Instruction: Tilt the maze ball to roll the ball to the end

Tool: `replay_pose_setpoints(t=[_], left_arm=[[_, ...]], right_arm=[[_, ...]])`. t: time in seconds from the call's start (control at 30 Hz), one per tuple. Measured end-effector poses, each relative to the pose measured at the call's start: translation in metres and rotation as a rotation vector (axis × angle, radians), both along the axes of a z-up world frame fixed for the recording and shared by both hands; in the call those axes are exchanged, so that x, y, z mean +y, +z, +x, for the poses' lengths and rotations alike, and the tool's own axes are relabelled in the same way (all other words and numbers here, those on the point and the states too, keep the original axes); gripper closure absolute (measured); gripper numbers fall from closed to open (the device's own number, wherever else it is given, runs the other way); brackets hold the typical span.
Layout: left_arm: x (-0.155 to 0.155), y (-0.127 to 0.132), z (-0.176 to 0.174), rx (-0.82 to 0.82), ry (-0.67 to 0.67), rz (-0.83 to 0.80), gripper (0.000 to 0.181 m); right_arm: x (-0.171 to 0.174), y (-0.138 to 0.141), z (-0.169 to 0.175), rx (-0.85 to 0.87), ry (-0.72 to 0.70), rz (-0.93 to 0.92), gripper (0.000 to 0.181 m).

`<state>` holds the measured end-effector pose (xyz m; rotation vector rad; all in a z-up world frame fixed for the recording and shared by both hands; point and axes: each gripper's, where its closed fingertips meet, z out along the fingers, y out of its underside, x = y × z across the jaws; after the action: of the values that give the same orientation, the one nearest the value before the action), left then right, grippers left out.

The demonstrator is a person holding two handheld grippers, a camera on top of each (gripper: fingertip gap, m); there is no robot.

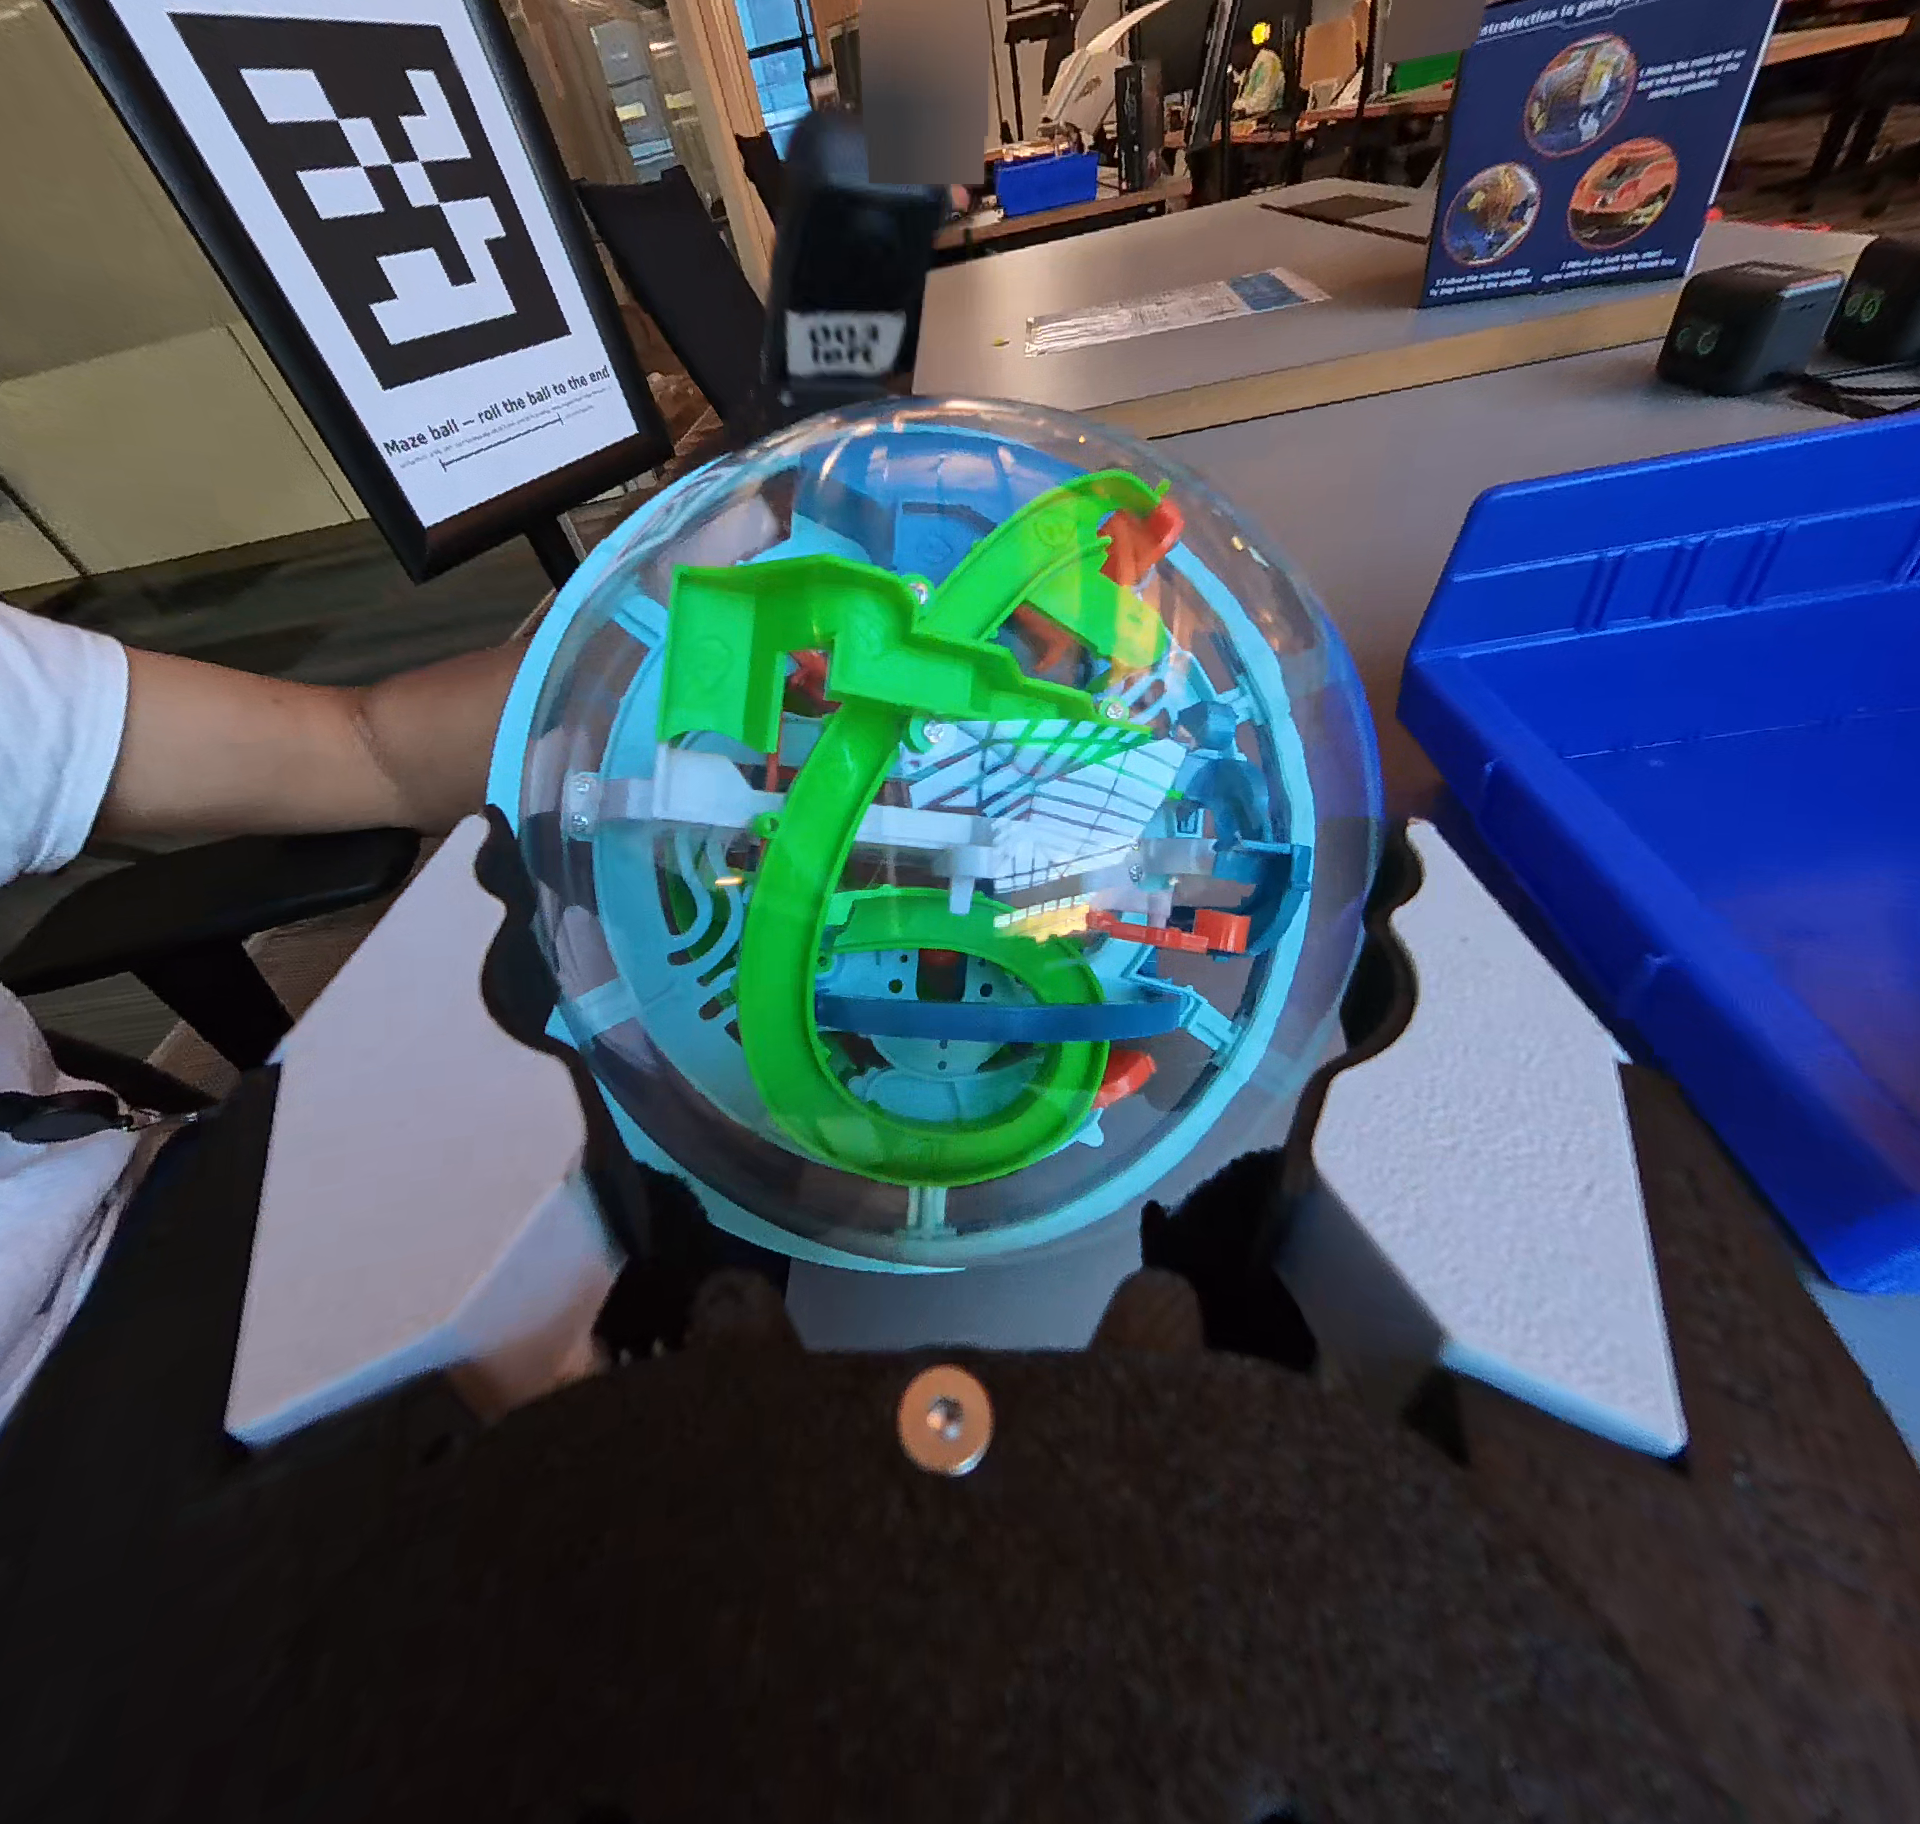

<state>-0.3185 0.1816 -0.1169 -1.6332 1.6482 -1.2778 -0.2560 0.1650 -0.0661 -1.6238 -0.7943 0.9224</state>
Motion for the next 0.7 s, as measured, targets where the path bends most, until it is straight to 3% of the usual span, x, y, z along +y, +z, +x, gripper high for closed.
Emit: replay_pose_setpoints(t=[0.1, 0.2, 0.33, 0.57, 0.7], left_arm=[[0.012, 0.035, 0.002, -0.063, -0.012, 0.177, 0.022], [0.01, 0.052, 0.012, -0.081, -0.115, 0.345, 0.023], [0.003, 0.028, 0.026, 0.067, -0.272, 0.257, 0.024], [0.013, 0.011, 0.023, 0.152, -0.226, 0.076, 0.023], [0.018, 0.01, 0.02, 0.088, -0.182, 0.006, 0.024]], right_arm=[[0.005, 0.001, 0.0, 0.021, 0.007, -0.025, 0.029], [0.01, 0.002, -0.003, 0.053, 0.025, -0.036, 0.029], [0.016, 0.003, -0.002, 0.088, 0.055, -0.06, 0.029], [0.006, 0.015, 0.027, 0.104, -0.012, -0.014, 0.034], [-0.009, -0.026, 0.049, -0.132, -0.087, -0.053, 0.04]])
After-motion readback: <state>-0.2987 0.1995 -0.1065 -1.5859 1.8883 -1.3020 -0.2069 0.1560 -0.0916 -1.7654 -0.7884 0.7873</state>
